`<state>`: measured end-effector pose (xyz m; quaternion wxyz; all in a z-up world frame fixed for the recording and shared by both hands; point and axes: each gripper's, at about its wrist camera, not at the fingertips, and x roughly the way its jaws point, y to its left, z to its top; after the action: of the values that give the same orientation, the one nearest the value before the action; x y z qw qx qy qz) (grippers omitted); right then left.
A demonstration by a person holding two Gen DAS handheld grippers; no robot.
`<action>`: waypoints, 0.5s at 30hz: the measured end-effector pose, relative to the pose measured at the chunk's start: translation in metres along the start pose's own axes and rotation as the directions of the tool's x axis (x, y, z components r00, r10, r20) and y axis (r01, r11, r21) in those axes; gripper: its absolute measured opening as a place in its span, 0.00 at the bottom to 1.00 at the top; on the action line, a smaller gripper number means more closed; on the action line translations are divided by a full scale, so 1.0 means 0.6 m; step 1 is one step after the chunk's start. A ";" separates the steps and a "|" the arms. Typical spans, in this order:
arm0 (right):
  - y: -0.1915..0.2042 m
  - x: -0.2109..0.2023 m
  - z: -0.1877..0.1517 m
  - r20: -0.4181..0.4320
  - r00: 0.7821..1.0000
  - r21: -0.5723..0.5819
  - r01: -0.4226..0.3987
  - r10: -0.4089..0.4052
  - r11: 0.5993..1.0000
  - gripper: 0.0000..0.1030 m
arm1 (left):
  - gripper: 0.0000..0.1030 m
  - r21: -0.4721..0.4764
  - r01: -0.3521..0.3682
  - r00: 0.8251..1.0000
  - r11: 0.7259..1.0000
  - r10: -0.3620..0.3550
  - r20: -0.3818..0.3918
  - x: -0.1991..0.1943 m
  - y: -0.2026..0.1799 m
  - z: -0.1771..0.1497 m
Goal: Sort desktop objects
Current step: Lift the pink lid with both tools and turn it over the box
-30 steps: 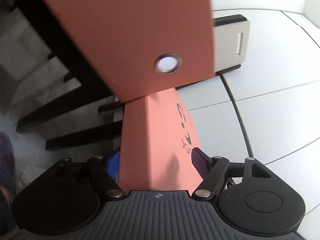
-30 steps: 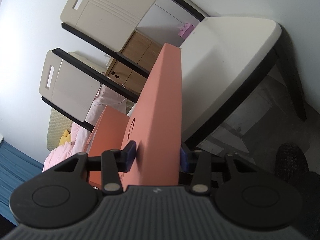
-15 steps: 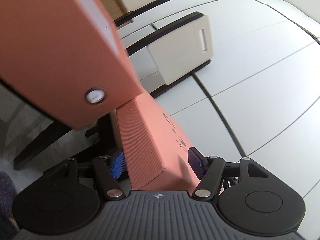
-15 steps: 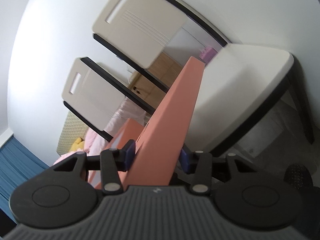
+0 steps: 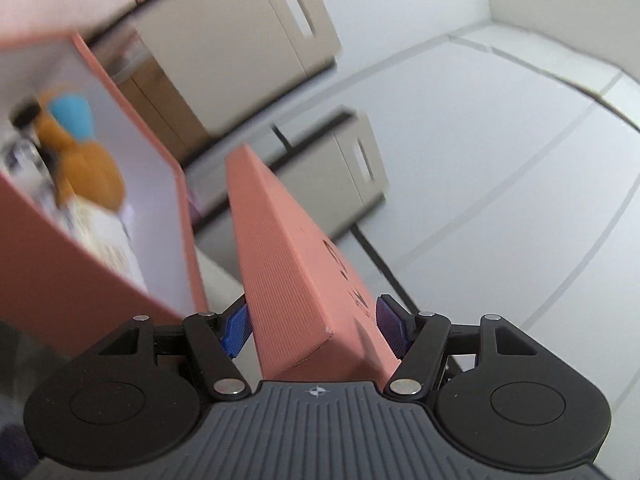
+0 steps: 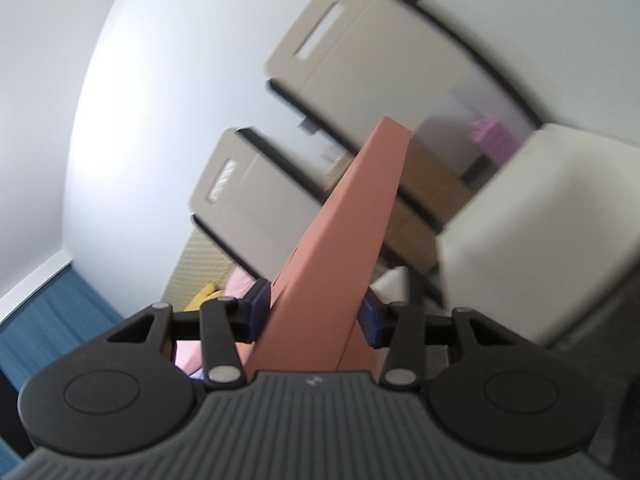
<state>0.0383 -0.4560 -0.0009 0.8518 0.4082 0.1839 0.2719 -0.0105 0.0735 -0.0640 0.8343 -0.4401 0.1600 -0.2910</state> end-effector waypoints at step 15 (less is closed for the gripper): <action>0.004 0.349 -0.064 -0.192 0.968 0.057 -0.156 0.165 0.986 0.47 | 0.67 0.081 -0.272 0.927 0.959 0.239 0.291 -0.066 0.043 0.137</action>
<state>0.1813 -0.3035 -0.0409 0.7961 0.4106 0.2388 0.3749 0.0103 0.1625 -0.0385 0.9041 -0.4011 0.0794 -0.1240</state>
